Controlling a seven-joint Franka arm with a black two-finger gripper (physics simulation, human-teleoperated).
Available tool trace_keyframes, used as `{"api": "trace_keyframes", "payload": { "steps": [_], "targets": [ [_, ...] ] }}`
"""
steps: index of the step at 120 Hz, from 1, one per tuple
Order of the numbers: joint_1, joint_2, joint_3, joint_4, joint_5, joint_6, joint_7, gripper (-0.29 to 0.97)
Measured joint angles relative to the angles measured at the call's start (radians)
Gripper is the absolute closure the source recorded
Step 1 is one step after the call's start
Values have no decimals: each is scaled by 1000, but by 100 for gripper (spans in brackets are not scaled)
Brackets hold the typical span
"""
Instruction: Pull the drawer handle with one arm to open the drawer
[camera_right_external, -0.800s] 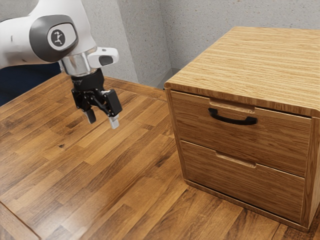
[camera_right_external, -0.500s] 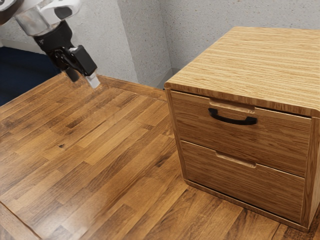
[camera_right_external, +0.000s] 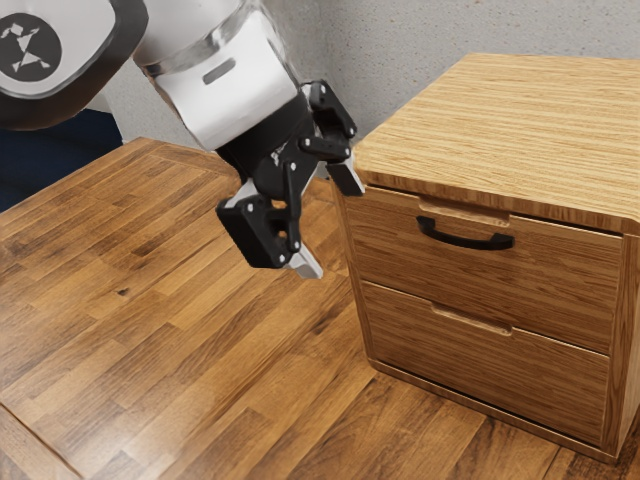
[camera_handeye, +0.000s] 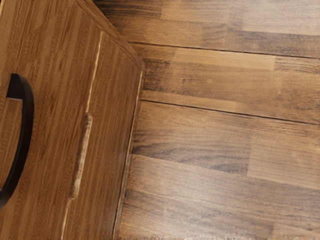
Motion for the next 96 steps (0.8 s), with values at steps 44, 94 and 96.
{"api": "trace_keyframes", "payload": {
  "steps": [44,94,96],
  "targets": [
    [-18,-13,-17,-200,50,264,173,0],
    [-10,19,-37,-267,50,458,272,0],
    [-10,21,-37,-267,50,463,275,0]
  ]
}}
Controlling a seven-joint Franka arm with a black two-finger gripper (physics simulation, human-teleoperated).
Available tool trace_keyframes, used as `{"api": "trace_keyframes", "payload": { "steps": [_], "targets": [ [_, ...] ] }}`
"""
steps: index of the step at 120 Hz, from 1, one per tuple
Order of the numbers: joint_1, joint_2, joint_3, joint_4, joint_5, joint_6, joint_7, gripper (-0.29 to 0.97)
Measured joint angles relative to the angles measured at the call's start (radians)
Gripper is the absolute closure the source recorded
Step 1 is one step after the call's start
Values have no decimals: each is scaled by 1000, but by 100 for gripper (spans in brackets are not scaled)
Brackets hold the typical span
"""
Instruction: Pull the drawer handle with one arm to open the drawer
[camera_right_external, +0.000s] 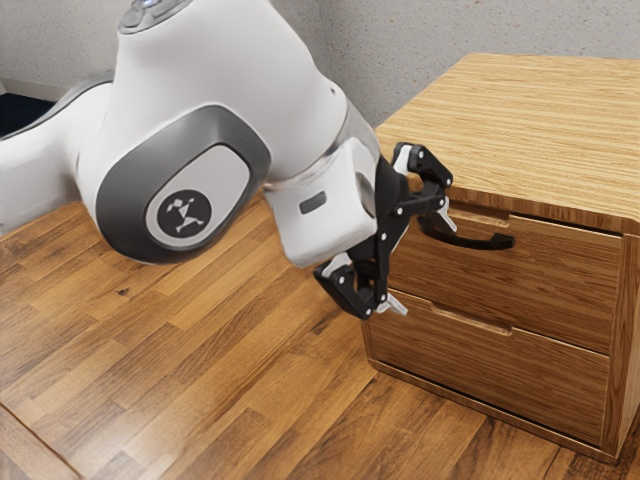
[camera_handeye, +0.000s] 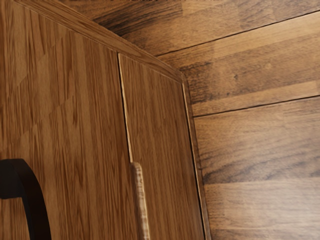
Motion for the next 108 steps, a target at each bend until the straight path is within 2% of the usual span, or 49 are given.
{"api": "trace_keyframes", "payload": {
  "steps": [36,108],
  "targets": [
    [-11,55,4,9,10,48,-4,0],
    [0,84,34,11,16,64,-39,0]
  ]
}}
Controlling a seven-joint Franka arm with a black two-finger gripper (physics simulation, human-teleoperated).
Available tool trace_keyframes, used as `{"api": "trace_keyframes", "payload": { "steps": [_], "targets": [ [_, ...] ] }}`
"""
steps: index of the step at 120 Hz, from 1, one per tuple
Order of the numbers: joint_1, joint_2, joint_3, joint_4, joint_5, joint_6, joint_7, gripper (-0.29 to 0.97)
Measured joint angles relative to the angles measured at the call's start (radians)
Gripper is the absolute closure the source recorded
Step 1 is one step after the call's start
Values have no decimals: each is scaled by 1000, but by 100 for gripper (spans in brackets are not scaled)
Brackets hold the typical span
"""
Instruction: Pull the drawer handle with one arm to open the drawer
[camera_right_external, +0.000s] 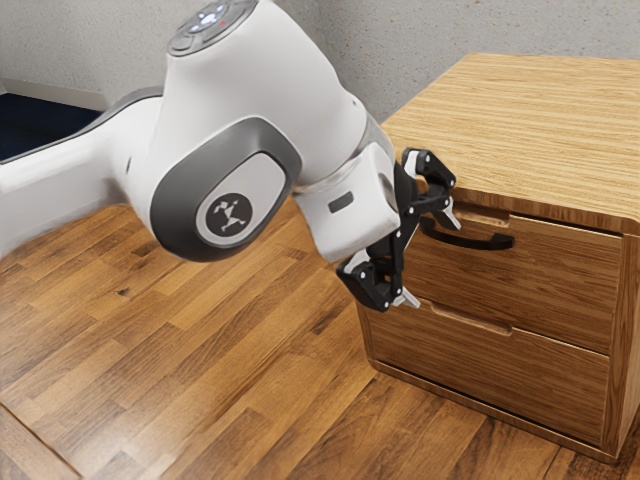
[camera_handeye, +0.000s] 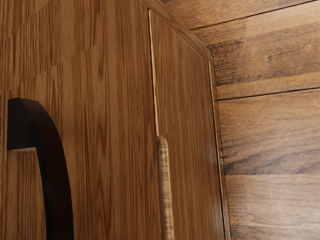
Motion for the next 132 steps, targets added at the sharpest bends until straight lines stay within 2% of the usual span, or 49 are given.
{"api": "trace_keyframes", "payload": {
  "steps": [22,79,132],
  "targets": [
    [2,9,0,0,0,3,-6,2],
    [-10,-36,-2,-8,16,1,-24,57],
    [-10,-87,-1,-28,12,-65,-84,68]
  ]
}}
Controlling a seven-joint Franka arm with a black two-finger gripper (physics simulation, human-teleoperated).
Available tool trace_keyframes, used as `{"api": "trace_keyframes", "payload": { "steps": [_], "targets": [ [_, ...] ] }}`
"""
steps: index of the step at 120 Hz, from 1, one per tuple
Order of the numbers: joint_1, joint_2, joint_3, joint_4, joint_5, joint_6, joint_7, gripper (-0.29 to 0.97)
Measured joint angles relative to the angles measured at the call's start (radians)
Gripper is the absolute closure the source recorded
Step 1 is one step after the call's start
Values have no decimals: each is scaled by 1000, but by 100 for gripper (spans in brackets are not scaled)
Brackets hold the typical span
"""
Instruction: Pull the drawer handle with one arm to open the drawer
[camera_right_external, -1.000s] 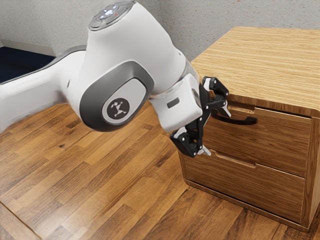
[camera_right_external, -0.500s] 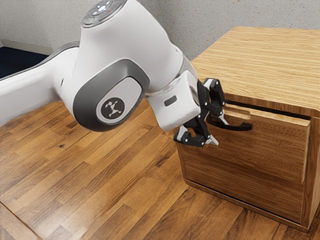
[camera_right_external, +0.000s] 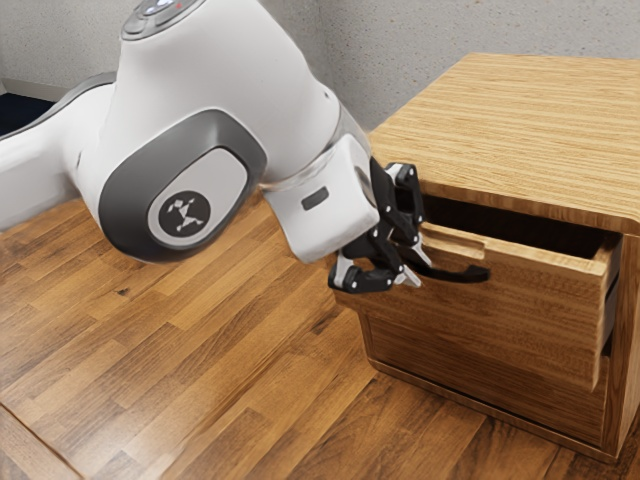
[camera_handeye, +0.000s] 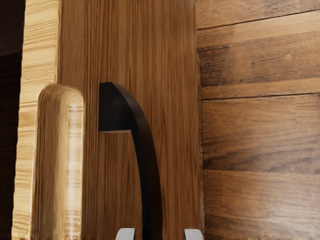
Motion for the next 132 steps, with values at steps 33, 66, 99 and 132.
{"api": "trace_keyframes", "payload": {
  "steps": [33,66,99,132],
  "targets": [
    [-5,-48,0,-36,-19,-74,-50,66],
    [-20,-119,0,-100,-44,-112,-89,69],
    [-31,-214,-1,-181,-68,-123,-115,70],
    [-38,-293,-2,-241,-96,-135,-134,76]
  ]
}}
